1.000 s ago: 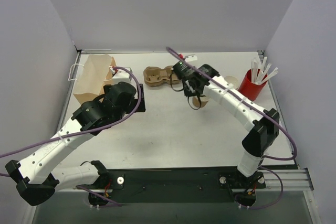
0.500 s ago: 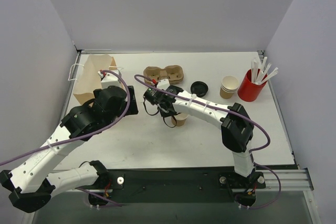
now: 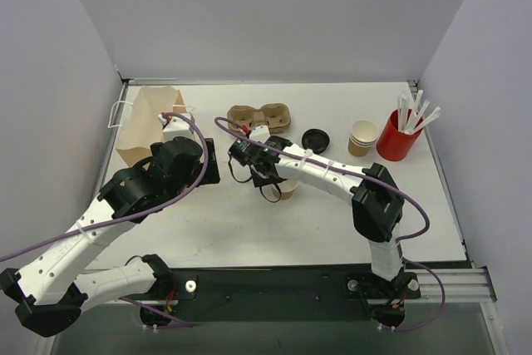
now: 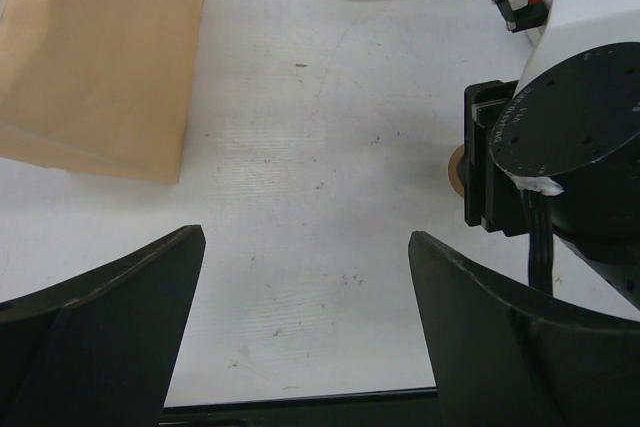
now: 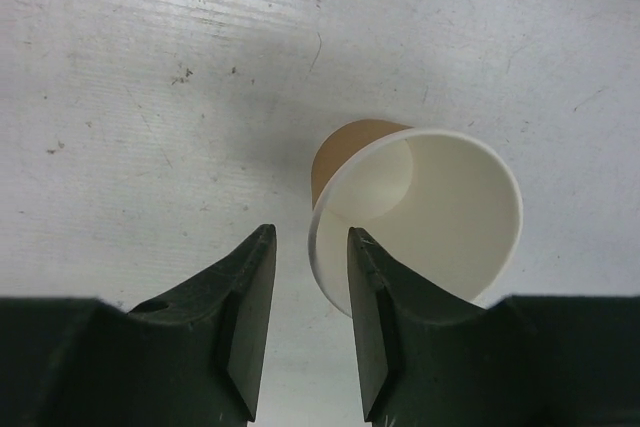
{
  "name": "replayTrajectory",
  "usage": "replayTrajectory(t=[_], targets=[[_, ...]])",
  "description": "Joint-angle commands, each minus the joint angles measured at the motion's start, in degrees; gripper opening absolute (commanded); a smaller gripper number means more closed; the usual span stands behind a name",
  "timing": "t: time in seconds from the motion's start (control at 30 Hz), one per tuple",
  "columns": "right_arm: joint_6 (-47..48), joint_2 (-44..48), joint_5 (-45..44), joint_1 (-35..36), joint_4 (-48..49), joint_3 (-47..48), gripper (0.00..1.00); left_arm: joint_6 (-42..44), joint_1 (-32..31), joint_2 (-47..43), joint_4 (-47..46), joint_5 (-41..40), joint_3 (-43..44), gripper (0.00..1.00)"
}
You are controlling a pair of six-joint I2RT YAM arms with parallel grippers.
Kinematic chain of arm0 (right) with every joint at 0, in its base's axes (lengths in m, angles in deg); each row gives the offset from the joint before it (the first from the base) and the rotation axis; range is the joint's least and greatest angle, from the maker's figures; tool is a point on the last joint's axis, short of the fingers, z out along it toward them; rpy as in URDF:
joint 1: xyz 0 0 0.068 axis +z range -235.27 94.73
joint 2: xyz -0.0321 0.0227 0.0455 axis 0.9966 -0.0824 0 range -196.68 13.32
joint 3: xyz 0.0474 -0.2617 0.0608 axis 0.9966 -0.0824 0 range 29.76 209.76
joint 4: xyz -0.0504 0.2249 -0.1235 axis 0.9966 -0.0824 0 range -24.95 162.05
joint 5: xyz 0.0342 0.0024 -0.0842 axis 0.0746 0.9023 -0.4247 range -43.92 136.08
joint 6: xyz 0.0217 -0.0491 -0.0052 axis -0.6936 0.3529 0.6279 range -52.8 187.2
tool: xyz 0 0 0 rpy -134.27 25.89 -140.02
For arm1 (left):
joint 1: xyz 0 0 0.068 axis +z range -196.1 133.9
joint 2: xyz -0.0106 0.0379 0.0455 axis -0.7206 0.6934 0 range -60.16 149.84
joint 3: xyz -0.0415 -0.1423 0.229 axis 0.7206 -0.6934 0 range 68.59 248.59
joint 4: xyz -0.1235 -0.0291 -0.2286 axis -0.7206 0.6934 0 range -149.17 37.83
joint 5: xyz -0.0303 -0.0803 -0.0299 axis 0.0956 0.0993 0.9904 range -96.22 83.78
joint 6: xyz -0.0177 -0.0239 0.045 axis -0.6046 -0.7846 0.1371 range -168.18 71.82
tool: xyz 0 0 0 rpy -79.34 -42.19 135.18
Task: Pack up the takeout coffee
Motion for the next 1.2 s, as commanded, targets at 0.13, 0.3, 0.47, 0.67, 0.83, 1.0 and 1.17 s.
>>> replayTrajectory(t=[0.13,0.3,0.47,0.67,0.83,1.0,1.17], targets=[[1.01,11.67,1.59,-0.48,-1.87,1.95,0.31,0.67,0.42,0.09,-1.82,0.96,1.03,0.94],[2.59,17.47,0.19,-6.00,-2.48,2.22,0.31,1.73,0.51,3.08,-0.77,2.01,2.61,0.97],[6.88,17.66,-1.39,-15.24,-1.61,0.98,0.28,2.43,0.34,4.05,-1.20,2.71,2.26,0.97],[17.60,12.22,4.39,-23.94,8.75,-3.04,0.25,5.59,0.51,4.75,-2.26,6.67,3.49,0.97],[22.36,7.47,13.53,-27.82,17.72,-6.14,0.25,6.30,0.69,4.66,-1.73,6.50,3.93,0.97],[26.14,2.55,13.81,-28.08,19.40,-4.39,0.24,6.47,0.86,4.84,-1.21,7.20,4.02,0.97],[27.37,-1.67,14.43,-28.52,18.79,-1.66,0.24,6.30,1.13,4.75,-0.86,7.55,4.02,0.97]])
